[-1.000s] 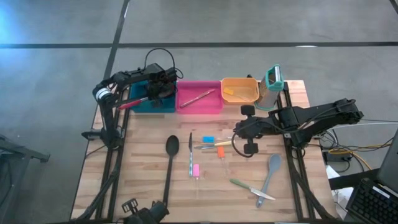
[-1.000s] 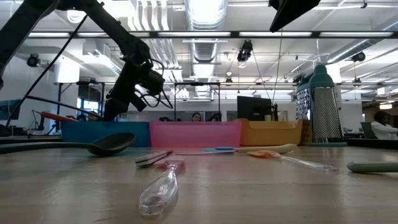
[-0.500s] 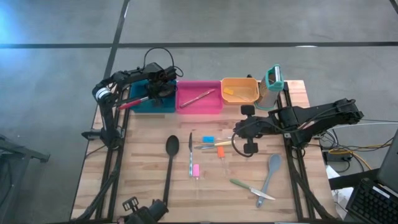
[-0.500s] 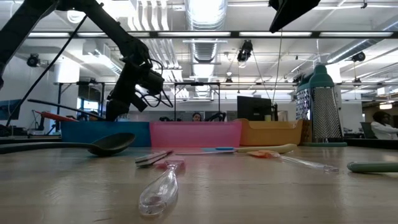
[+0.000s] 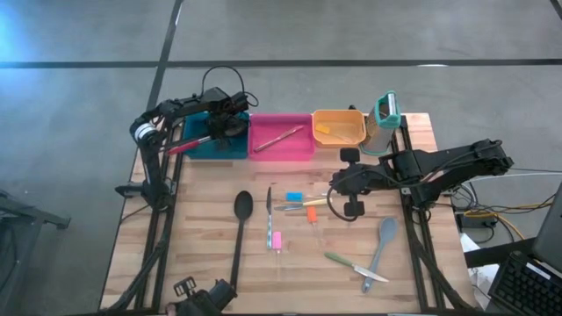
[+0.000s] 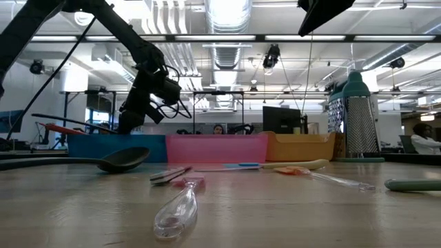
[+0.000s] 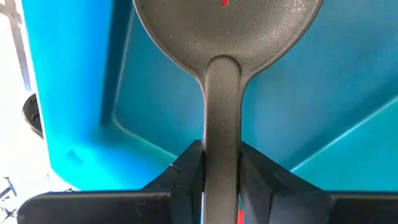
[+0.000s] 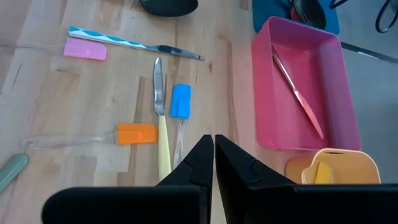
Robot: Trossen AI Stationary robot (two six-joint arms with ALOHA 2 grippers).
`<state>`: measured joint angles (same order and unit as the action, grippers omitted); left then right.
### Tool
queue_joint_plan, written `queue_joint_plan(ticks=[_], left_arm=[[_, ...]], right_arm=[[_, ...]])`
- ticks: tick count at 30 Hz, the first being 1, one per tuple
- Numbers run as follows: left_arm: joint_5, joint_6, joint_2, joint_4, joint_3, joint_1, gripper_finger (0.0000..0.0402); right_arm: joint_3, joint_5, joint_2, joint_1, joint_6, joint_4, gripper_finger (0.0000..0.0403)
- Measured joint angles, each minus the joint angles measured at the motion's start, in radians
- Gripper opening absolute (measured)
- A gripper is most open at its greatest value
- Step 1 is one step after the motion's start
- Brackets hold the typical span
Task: Pick & Place Kitchen Items
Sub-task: Put the left black serving spoon into the blue bin, then put the green knife into the pink bin
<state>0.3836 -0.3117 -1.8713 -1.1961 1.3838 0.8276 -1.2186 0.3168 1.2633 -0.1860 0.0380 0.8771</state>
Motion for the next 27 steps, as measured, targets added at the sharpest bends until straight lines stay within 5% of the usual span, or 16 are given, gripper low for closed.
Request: queue_joint_plan(ticks=[10,27], left_arm=[[0.003,0.022,0.000,0.001,0.000,0.000,0.0173],[0.114,0.228,0.010,-0.249,0.120,-0.019,0.0181]], right_arm=[[0.000,0.000,0.000,0.000,0.000,0.000,0.0011],[0.000,0.000,0.000,0.001,0.026,-0.021,0.0011]])
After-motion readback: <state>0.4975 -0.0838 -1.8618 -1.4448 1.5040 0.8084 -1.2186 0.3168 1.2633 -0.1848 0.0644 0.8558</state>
